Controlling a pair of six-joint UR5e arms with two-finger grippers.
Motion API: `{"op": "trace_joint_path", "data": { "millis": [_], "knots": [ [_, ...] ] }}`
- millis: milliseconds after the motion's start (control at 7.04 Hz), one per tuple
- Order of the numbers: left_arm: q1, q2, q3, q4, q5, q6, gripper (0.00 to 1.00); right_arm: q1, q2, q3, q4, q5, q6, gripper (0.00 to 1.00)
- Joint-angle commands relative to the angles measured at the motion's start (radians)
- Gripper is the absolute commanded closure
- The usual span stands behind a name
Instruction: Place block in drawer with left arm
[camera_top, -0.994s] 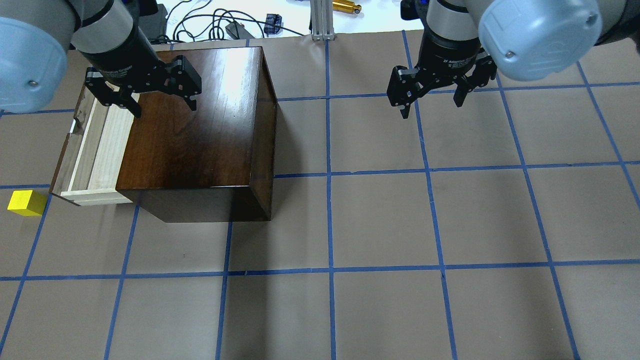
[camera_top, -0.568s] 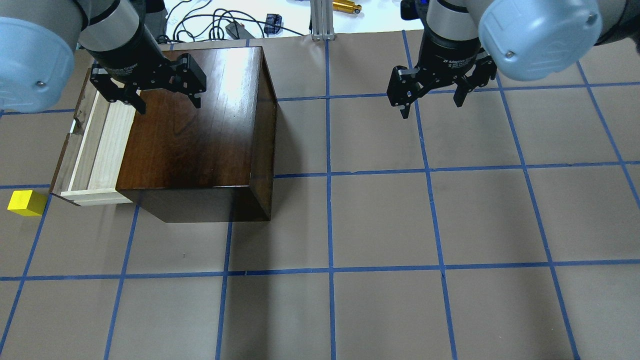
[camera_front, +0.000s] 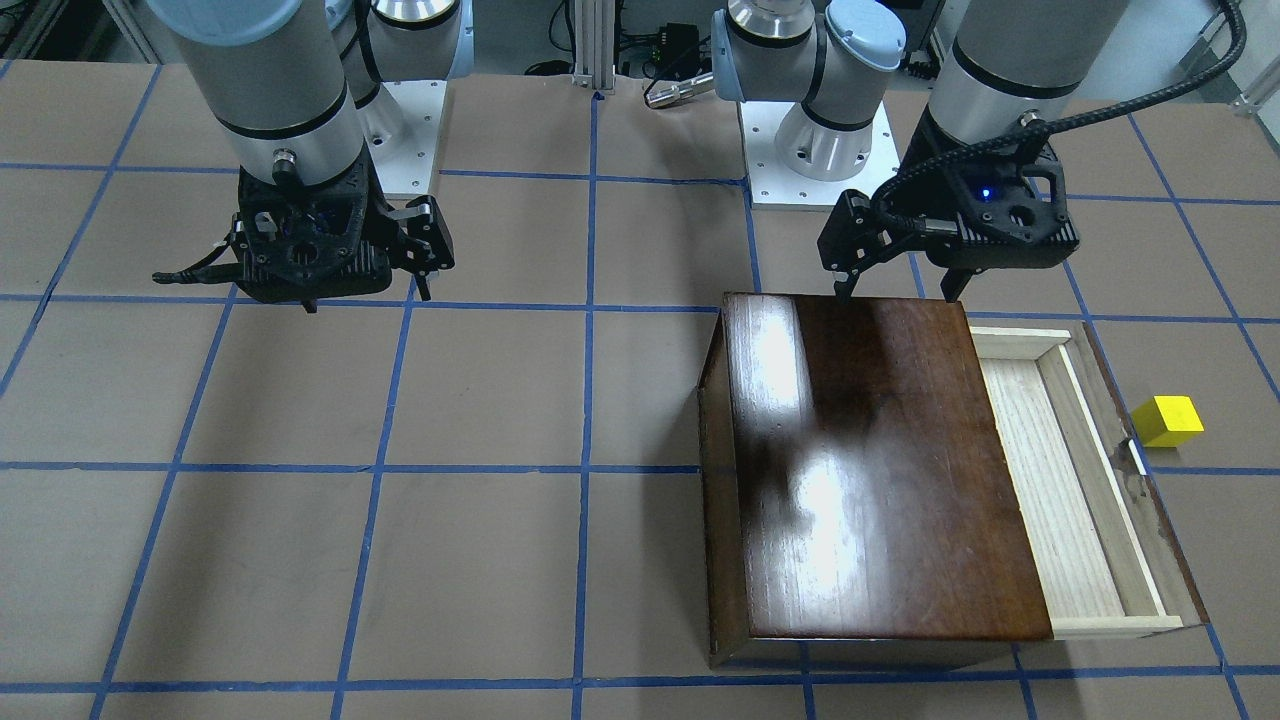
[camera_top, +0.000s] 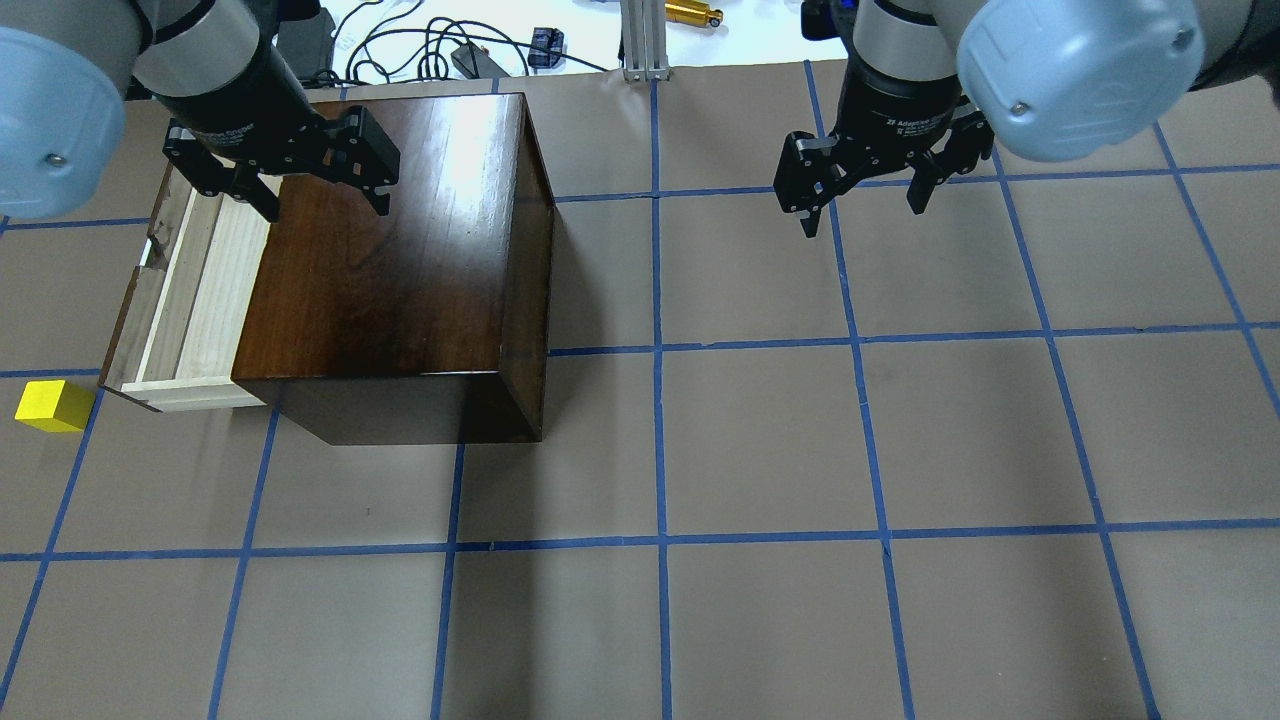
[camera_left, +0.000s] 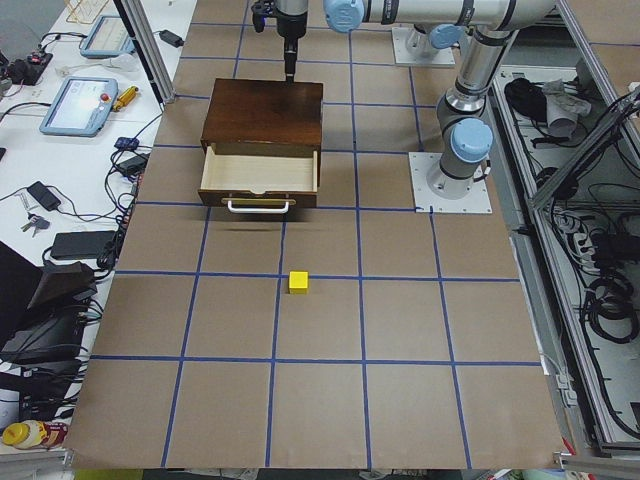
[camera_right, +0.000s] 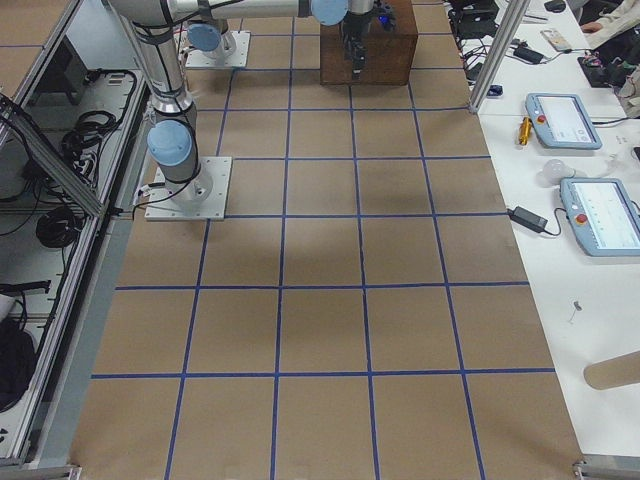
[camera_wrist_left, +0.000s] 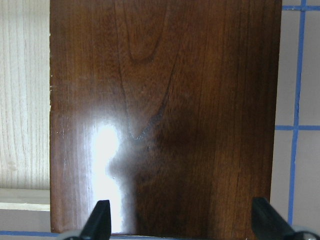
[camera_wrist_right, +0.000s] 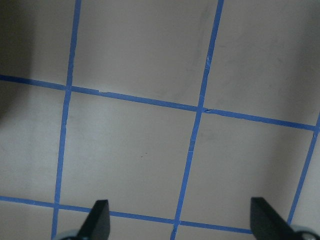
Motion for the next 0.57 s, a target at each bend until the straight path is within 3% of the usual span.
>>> {"op": "trace_joint_path", "data": {
  "millis": [0,426],
  "knots": [
    [0.012,0.014,-0.007,-0.004,0.005,0.002,0.00,0.000,0.000,0.000,0.000,0.000,0.001,0.00],
    [0.216,0.034,-0.006,-0.088,0.005,0.334,0.00,0.000,0.000,0.000,0.000,0.000,0.001,0.00]
  ]
}}
